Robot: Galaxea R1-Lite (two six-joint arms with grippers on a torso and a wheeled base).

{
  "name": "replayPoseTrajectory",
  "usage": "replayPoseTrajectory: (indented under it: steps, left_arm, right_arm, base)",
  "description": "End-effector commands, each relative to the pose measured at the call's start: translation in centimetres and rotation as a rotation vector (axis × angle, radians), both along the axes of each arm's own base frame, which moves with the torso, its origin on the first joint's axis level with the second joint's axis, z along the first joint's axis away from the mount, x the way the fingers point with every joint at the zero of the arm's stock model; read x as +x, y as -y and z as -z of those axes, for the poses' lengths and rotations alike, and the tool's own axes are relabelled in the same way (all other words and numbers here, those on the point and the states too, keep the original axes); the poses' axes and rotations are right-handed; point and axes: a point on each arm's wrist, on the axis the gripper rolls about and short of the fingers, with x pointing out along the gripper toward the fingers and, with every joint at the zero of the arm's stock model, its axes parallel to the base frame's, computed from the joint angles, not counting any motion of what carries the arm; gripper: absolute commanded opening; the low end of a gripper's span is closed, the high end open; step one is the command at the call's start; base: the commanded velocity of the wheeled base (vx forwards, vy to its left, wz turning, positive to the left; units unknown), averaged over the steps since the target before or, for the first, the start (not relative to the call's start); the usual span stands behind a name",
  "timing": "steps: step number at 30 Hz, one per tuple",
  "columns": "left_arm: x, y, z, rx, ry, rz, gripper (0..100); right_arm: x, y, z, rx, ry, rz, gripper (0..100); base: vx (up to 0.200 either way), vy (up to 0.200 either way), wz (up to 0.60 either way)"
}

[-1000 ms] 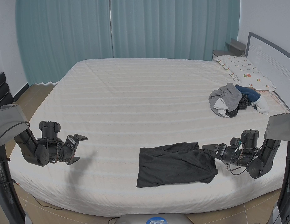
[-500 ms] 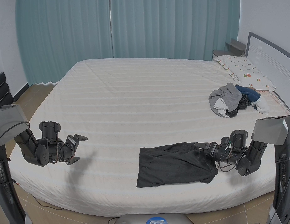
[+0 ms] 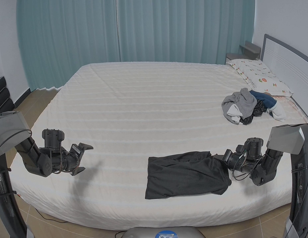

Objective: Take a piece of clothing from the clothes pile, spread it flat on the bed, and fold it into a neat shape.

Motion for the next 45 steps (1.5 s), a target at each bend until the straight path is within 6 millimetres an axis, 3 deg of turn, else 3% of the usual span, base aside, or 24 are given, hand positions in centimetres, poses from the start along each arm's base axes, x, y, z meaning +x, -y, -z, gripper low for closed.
replayPoseTrajectory:
  steps: [1, 12, 26, 27, 34, 39, 45]
  left_arm:
    - [0.0, 0.0, 0.0, -0.001, 0.0, 0.0, 100]
    - [0.0, -0.1, 0.0, 0.0, 0.0, -0.002, 100]
    - [0.0, 0.0, 0.0, -0.001, 0.0, -0.001, 100]
    - [0.0, 0.0, 0.0, -0.001, 0.0, -0.001, 100]
    - [0.0, 0.0, 0.0, -0.001, 0.0, -0.001, 100]
    - [0.0, 0.0, 0.0, -0.001, 0.0, 0.0, 100]
    - [0.0, 0.0, 0.0, -0.001, 0.0, 0.0, 100]
  right_arm:
    - [0.4, 1.1, -0.5, -0.002, 0.018, 0.045, 0]
    - [1.0, 3.1, -0.5, 0.003, 0.025, 0.117, 0]
    - [1.6, 3.5, -0.1, 0.011, 0.013, 0.134, 0]
    - [1.6, 3.4, 0.0, 0.011, 0.012, 0.133, 100]
    - [1.3, 3.1, -0.3, 0.012, 0.02, 0.125, 100]
    - [-0.8, 3.1, -1.9, 0.014, 0.013, 0.108, 100]
    - [-5.3, 2.2, -3.7, 0.038, -0.025, -0.067, 100]
  base:
    - [0.0, 0.0, 0.0]
    - [0.0, 0.0, 0.0]
    - [0.0, 0.0, 0.0]
    - [0.0, 0.0, 0.0]
    - [0.0, 0.0, 0.0]
    - [0.0, 0.0, 0.0]
    - [-0.1, 0.0, 0.0]
